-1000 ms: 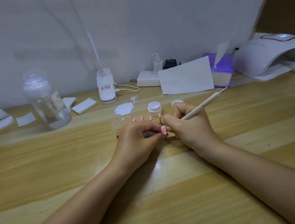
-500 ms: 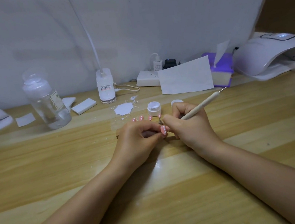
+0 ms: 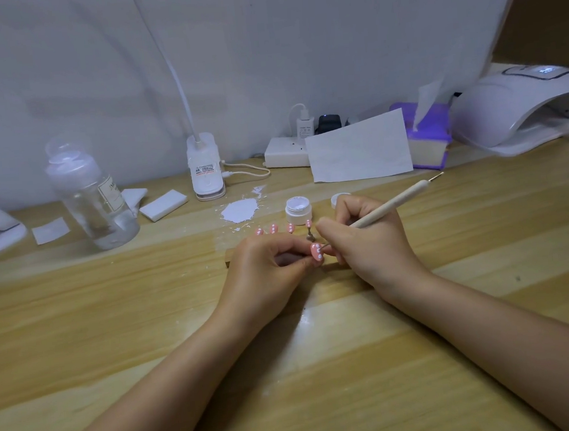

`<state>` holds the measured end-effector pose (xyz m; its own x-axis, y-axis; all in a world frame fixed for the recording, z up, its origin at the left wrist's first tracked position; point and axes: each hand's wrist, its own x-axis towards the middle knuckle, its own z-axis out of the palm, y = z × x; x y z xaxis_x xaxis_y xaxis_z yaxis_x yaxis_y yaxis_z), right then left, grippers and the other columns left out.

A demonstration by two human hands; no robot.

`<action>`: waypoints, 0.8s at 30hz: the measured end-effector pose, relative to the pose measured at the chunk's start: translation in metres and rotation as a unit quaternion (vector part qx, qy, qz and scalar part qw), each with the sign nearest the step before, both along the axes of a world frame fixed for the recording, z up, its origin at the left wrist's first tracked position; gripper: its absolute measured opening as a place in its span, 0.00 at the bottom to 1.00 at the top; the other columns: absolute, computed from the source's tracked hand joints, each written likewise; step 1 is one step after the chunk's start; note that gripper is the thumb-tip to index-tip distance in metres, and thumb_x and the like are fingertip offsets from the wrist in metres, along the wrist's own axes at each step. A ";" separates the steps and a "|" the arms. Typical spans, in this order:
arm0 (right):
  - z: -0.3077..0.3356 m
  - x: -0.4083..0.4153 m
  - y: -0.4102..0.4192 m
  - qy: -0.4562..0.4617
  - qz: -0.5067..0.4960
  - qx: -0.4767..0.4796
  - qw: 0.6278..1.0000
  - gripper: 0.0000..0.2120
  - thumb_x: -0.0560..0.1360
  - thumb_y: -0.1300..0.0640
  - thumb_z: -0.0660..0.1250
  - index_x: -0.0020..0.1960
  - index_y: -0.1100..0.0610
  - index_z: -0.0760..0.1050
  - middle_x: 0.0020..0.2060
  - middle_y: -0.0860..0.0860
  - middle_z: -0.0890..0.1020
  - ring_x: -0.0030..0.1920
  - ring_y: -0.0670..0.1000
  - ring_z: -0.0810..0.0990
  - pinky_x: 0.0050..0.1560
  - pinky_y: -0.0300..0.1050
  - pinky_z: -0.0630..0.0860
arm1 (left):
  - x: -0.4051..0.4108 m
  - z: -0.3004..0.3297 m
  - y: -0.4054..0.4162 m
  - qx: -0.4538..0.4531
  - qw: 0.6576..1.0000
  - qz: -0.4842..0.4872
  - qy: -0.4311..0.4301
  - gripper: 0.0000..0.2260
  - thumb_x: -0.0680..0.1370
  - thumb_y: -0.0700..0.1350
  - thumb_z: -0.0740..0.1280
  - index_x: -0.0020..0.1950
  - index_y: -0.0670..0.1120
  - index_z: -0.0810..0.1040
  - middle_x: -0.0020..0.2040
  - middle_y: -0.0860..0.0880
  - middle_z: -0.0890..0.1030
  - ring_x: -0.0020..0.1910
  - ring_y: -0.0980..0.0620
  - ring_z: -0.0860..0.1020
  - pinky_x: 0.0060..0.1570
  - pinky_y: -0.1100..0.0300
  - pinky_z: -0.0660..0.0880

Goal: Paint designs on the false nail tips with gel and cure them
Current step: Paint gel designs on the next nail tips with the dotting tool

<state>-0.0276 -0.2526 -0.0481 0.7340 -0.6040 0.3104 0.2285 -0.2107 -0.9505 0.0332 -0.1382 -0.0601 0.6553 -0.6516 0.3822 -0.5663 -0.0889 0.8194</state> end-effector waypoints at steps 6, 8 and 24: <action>0.001 -0.001 0.000 0.010 -0.002 -0.004 1.000 0.18 0.65 0.69 0.64 0.24 0.55 0.60 0.16 0.45 0.63 0.22 0.48 0.64 0.33 0.50 0.68 | 0.000 0.000 0.000 -0.008 1.000 -0.006 0.004 0.04 0.69 0.32 0.71 0.40 0.39 0.83 0.36 0.58 0.80 0.36 0.76 0.74 0.41 0.84 0.64; 0.002 -0.001 0.001 0.013 -0.005 0.011 1.000 0.18 0.65 0.68 0.64 0.24 0.56 0.60 0.16 0.45 0.64 0.19 0.43 0.65 0.35 0.57 0.74 | 0.000 0.001 0.000 -0.009 1.000 -0.011 0.008 0.04 0.69 0.32 0.71 0.39 0.39 0.83 0.37 0.56 0.81 0.37 0.73 0.76 0.42 0.83 0.65; 0.003 -0.001 0.003 0.005 0.013 0.037 0.999 0.17 0.67 0.68 0.65 0.26 0.58 0.61 0.14 0.44 0.66 0.17 0.41 0.68 0.40 0.56 0.75 | 0.001 0.000 0.001 -0.002 0.999 -0.020 0.026 0.07 0.70 0.32 0.71 0.37 0.44 0.83 0.36 0.64 0.81 0.38 0.69 0.79 0.42 0.81 0.67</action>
<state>-0.0282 -0.2496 -0.0452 0.7526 -0.6059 0.2581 0.2238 -0.1332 -0.9655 0.0342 -0.1370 -0.0602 0.6484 -0.6759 0.3504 -0.5255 -0.0643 0.8484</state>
